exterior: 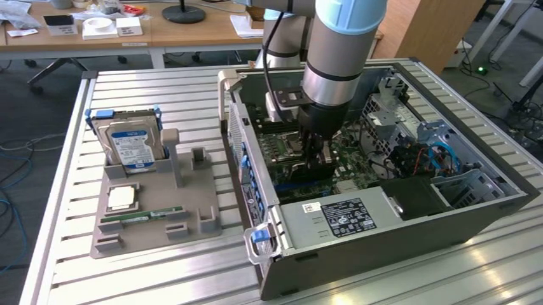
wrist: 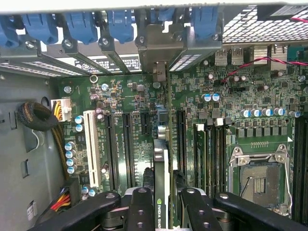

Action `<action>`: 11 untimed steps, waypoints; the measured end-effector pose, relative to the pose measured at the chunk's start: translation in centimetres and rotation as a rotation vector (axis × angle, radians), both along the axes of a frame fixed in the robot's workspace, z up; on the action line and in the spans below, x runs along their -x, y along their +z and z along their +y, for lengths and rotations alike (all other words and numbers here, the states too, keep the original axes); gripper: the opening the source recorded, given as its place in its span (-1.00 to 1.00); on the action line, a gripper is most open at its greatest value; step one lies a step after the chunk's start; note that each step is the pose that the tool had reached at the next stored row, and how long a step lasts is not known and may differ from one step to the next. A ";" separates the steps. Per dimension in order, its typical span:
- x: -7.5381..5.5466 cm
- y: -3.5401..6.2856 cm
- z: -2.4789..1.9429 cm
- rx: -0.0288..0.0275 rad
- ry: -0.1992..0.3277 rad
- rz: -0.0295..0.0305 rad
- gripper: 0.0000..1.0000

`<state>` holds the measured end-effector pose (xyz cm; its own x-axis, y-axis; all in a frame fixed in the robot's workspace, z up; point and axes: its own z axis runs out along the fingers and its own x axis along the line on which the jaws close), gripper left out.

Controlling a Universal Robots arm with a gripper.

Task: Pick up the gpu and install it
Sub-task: 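Insert the gpu into the slot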

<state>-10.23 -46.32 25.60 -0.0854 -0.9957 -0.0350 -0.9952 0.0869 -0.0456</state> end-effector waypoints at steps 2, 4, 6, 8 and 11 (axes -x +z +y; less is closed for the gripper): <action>0.0 -0.01 0.01 -0.0001 0.000 0.0000 -0.47; 0.0 -0.03 0.01 -0.0002 0.000 -0.0001 -0.47; 0.1 -0.13 0.01 -0.0005 0.000 -0.0003 -0.47; 0.1 -0.12 0.01 -0.0003 0.000 -0.0002 -0.47; 0.1 -0.12 0.00 -0.0002 0.000 -0.0001 -0.47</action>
